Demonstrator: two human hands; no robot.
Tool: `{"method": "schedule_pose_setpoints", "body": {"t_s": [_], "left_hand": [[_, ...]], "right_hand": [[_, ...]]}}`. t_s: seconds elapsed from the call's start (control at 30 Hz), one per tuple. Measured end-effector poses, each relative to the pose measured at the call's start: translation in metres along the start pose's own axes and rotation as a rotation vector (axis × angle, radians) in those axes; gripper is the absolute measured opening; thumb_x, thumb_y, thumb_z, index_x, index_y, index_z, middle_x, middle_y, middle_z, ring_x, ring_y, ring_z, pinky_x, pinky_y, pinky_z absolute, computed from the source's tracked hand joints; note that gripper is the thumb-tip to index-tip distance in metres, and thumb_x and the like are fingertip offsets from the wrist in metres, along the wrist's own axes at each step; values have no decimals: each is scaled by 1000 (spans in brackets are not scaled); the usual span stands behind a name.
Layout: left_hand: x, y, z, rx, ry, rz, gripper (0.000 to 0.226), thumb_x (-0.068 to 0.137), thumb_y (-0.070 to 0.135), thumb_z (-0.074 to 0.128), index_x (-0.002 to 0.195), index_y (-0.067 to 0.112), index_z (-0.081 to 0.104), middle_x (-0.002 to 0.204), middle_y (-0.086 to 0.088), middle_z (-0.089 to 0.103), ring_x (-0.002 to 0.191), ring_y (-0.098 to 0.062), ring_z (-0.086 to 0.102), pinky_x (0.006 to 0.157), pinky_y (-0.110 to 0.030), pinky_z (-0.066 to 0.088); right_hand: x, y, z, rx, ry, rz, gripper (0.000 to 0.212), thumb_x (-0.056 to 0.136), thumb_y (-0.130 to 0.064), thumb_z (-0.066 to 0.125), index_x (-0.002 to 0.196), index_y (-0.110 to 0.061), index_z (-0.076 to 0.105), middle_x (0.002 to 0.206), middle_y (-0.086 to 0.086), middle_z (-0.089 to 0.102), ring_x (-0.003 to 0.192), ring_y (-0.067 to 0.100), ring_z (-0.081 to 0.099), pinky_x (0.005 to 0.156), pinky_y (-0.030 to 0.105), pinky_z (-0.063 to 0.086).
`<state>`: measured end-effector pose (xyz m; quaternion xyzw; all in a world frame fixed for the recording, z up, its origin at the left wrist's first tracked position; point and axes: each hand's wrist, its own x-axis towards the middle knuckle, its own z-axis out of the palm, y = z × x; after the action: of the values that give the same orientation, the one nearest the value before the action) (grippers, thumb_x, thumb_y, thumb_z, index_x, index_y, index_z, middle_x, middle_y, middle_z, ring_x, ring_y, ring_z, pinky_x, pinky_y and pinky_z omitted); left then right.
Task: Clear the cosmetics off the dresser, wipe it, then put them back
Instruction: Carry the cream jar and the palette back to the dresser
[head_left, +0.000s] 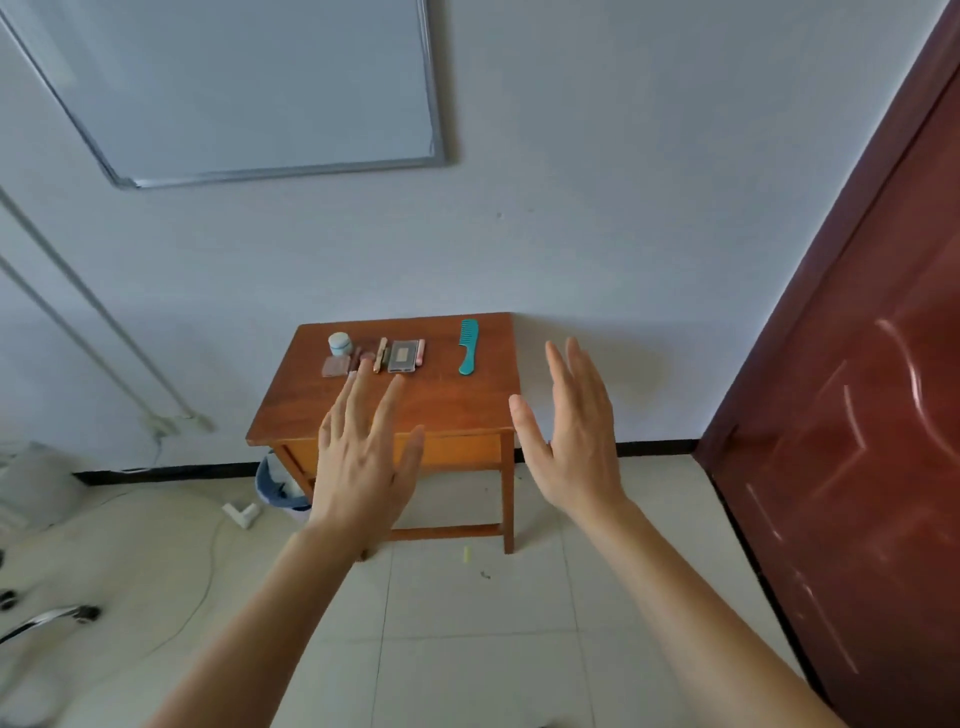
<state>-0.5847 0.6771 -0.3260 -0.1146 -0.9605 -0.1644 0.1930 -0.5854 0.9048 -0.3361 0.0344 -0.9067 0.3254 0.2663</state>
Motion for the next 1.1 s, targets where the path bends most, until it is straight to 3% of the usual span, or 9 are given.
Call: {"method": "schedule_pose_setpoints", "body": {"t_s": [0.13,0.3,0.47,0.77,0.93,1.1], "left_hand": [[71,-28,10,24,22,-31,58,98,46,41,150,22,33,162,-9,17,147,-30,19,113,-52,26],[122,-101,33,54,-11,-164,57,97,45,40,149,21,34,161,-11,19,147,-32,21,111,-55,30],[179,-181,80,46,-89,-265,53,100,45,41,148,25,28,163,-8,12,149,-30,16,114,-55,25],[309,-303,132,15,-361,-214,71,90,64,14,154,33,11,164,1,-7,152,-23,-1,120,-48,10],[337,-343,176,-10,-496,-228,61,98,54,34,152,31,18,165,-1,-1,151,-25,6,118,-49,20],[332,-360,213,-39,-597,-240,62,98,47,44,152,29,19,164,-3,7,151,-26,10,117,-50,22]], "right_hand": [[80,7,51,7,-49,-29,67,101,-52,42,157,-24,17,165,2,14,152,16,10,121,32,16],[135,10,135,9,-199,-86,65,101,-50,43,155,-27,16,164,4,18,152,18,13,119,43,29],[180,13,210,-41,-294,-97,65,99,-42,51,155,-25,22,163,6,20,151,20,15,119,43,29],[293,5,340,-229,-549,169,61,100,-42,49,153,-29,22,165,0,9,152,21,7,120,39,16],[305,15,389,-266,-696,281,62,99,-43,52,152,-31,22,164,-3,13,152,20,11,120,42,21],[307,34,428,-284,-812,280,61,98,-39,55,151,-29,26,163,-2,18,150,20,19,118,39,28]]}}
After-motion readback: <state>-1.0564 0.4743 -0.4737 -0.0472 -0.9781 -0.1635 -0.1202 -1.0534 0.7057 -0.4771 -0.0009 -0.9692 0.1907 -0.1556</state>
